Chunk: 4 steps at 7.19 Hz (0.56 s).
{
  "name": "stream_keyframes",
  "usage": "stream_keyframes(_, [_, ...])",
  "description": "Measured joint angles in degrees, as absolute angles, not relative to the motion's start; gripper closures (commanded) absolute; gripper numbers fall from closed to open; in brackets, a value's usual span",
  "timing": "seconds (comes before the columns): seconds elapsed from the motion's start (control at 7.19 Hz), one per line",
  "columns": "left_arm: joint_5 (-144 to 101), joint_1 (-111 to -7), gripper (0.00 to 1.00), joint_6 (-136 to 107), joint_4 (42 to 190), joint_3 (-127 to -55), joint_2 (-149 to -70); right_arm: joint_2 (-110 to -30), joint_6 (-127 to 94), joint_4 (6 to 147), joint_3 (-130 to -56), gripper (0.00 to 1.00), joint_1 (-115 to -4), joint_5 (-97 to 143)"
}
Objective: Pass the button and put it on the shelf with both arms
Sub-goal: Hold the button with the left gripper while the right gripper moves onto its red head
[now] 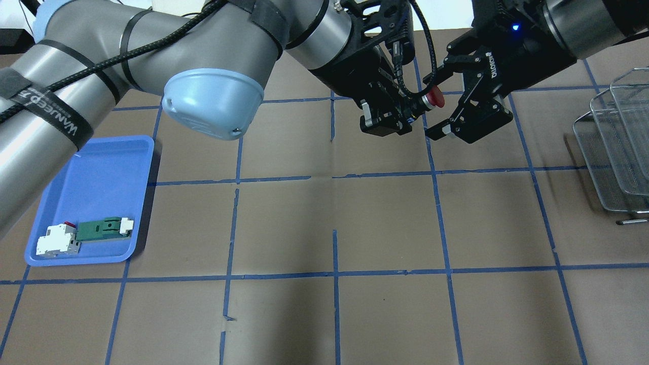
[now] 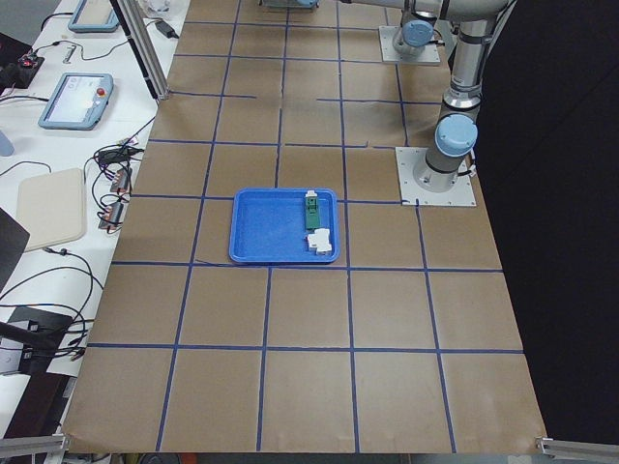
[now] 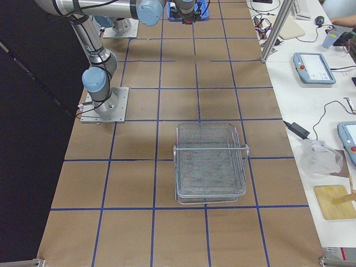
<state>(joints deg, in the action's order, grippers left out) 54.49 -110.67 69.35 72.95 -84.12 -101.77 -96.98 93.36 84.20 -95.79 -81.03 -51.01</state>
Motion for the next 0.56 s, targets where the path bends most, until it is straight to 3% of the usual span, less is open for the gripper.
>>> stream_keyframes(0.28, [54.57, -110.78, 1.00, 69.35, 72.95, -84.19, -101.69, -97.32, 93.28, 84.13, -95.87, 0.15, -81.03, -50.99])
stream_keyframes(0.56, [54.67, -110.83, 1.00, 69.26, 72.95, -84.19, -101.72, -97.51, 93.52, 84.09, -95.89, 0.79, -81.03, -51.00])
